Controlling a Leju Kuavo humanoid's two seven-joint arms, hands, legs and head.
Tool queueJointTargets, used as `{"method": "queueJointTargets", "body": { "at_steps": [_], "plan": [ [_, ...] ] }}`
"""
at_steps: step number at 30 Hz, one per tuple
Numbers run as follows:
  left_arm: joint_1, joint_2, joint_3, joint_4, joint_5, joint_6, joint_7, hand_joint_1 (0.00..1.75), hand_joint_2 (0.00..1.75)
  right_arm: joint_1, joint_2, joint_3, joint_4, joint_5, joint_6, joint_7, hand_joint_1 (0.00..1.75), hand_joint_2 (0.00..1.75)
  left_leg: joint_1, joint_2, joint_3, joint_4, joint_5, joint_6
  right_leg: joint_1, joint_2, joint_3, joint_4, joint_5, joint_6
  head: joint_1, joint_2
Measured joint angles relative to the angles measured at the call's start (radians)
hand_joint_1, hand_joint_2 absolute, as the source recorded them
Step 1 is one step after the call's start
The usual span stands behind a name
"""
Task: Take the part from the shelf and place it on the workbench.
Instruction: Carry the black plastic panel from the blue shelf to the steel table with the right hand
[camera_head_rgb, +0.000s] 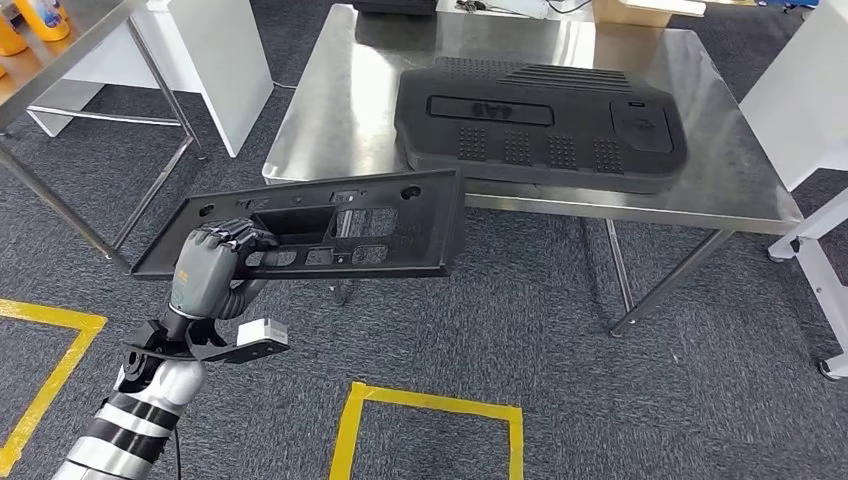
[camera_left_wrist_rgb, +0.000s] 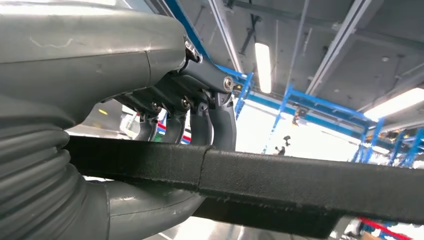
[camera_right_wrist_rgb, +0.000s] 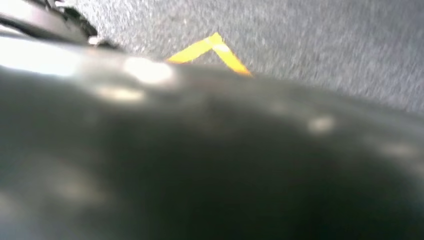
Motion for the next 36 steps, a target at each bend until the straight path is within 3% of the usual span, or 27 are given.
{"method": "queueJointTargets", "body": {
  "at_steps": [2,3,4,6,8,9,13,17,21,26,36],
  "plan": [
    [0.001,0.0,0.0,0.001,0.0,0.0,0.0,1.75,1.75,0.005,0.003,0.0,0.005,0.022,-0.045,0.028,0.0,0.0,-0.003,0.018,-0.002,0.0,-0.001,0.004,-0.001,-0.024,-0.068,0.138,-0.048,0.0,0.002,0.0],
    [0.001,0.0,0.0,0.002,0.001,0.0,0.0,1.75,1.75,0.01,0.006,0.001,0.009,0.035,-0.071,0.045,0.0,0.0,-0.004,0.025,-0.002,0.0,-0.002,0.004,-0.002,-0.027,-0.083,0.171,-0.056,0.003,0.002,0.0],
    [0.001,0.0,0.0,0.004,0.001,0.0,-0.001,1.75,1.75,0.016,0.009,0.001,0.015,0.047,-0.094,0.061,0.0,0.0,-0.004,0.031,-0.002,0.0,-0.002,0.004,-0.002,-0.027,-0.076,0.16,-0.049,0.01,0.002,0.0],
    [-0.001,0.0,0.0,0.005,0.002,0.001,-0.001,1.75,1.75,0.026,0.016,0.002,0.022,0.061,-0.121,0.081,0.0,0.0,-0.004,0.038,-0.001,0.0,-0.003,0.003,-0.002,-0.034,-0.002,0.032,-0.006,0.021,0.002,0.0],
    [-0.006,0.0,0.0,0.006,0.002,0.002,-0.002,1.75,1.75,0.03,0.02,0.003,0.027,0.066,-0.13,0.087,0.0,0.0,-0.011,0.042,-0.002,0.001,-0.005,-0.003,0.002,-0.043,0.072,-0.093,0.028,0.016,0.001,0.0],
    [-0.008,0.0,0.0,0.007,0.002,0.002,-0.002,1.75,1.75,0.03,0.022,0.003,0.029,0.067,-0.134,0.088,0.0,0.0,-0.015,0.044,-0.003,0.003,-0.007,-0.003,0.003,-0.045,0.089,-0.122,0.036,0.011,0.0,0.0],
    [-0.013,0.0,0.0,0.013,0.007,0.006,-0.003,1.75,1.75,0.031,0.033,0.018,0.041,0.131,-0.201,0.164,0.0,0.0,-0.017,0.046,0.001,0.0,-0.006,0.011,0.005,-0.039,0.093,-0.129,0.043,0.003,-0.001,0.0],
    [-0.037,-0.005,-0.004,0.036,0.024,0.006,-0.009,1.75,1.75,0.04,0.046,0.106,0.069,0.342,-0.28,0.379,0.0,0.0,-0.013,0.047,0.005,-0.007,-0.002,-0.001,0.01,-0.037,0.092,-0.129,0.042,-0.003,-0.001,0.0],
    [-0.076,-0.022,-0.019,0.08,0.037,0.004,-0.017,1.75,1.75,0.045,0.072,0.233,0.092,0.479,-0.225,0.514,0.0,0.0,-0.01,0.047,0.005,-0.009,0.0,-0.013,0.013,-0.037,0.091,-0.128,0.043,-0.011,-0.001,0.0],
    [-0.107,-0.034,-0.038,0.113,0.045,0.003,-0.018,1.75,1.75,0.046,0.092,0.322,0.103,0.509,-0.209,0.499,0.0,0.0,-0.01,0.047,0.005,-0.009,0.001,-0.017,0.013,-0.037,0.091,-0.128,0.044,-0.012,0.0,0.0],
    [-0.121,-0.036,-0.052,0.13,0.054,0.0,-0.013,1.75,1.75,0.046,0.09,0.365,0.104,0.513,-0.209,0.463,0.0,0.0,-0.019,0.047,0.002,-0.005,-0.001,-0.013,0.004,-0.037,0.092,-0.13,0.047,-0.011,-0.001,0.0]
  ]
}}
